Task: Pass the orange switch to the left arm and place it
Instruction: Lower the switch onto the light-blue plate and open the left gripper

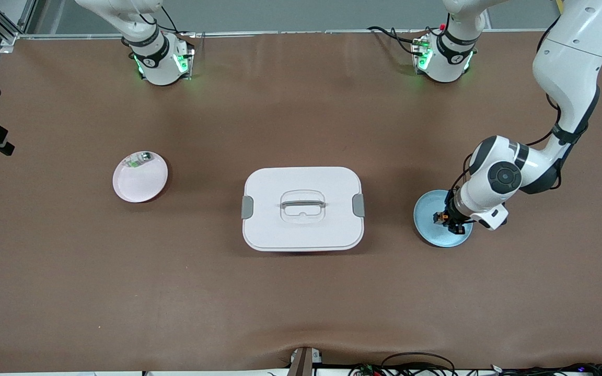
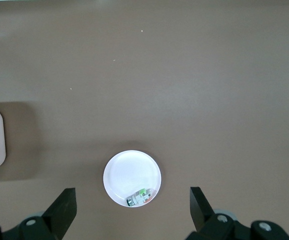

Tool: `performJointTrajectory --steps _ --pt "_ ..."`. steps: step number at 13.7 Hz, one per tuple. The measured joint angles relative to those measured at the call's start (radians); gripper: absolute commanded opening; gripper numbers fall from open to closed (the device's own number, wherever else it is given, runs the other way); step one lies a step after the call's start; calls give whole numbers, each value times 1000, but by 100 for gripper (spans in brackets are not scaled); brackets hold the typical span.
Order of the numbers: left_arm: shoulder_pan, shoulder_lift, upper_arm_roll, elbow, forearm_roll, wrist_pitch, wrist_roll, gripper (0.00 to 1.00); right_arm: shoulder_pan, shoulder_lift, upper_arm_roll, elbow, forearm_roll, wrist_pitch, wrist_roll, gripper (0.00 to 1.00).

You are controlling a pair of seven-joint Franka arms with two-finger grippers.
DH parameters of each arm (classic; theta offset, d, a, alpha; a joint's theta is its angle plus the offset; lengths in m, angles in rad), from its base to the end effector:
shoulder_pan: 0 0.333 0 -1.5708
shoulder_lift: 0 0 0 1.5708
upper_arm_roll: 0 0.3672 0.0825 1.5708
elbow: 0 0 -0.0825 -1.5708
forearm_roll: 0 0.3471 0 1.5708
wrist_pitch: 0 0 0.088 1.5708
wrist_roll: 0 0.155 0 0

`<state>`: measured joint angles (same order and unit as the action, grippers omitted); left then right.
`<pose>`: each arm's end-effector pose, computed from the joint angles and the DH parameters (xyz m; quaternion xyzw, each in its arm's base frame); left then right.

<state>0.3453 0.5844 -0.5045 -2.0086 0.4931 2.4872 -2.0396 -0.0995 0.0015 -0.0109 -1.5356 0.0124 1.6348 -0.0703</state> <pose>0.6005 -0.0724 0.2156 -0.7129 -0.7011 -0.0128 0.0022 0.5269 -0.0565 0.6486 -0.9986 0.0201 -0.0492 0.0018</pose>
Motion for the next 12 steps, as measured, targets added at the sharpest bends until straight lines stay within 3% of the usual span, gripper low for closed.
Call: performJointTrajectory --steps 1,12 --pt "0 0 0 0 0 0 0 100 2 0 3 0 0 -1 0 100" --pt "-20 0 0 64 0 -11 -68 100 5 0 4 1 0 -93 0 100"
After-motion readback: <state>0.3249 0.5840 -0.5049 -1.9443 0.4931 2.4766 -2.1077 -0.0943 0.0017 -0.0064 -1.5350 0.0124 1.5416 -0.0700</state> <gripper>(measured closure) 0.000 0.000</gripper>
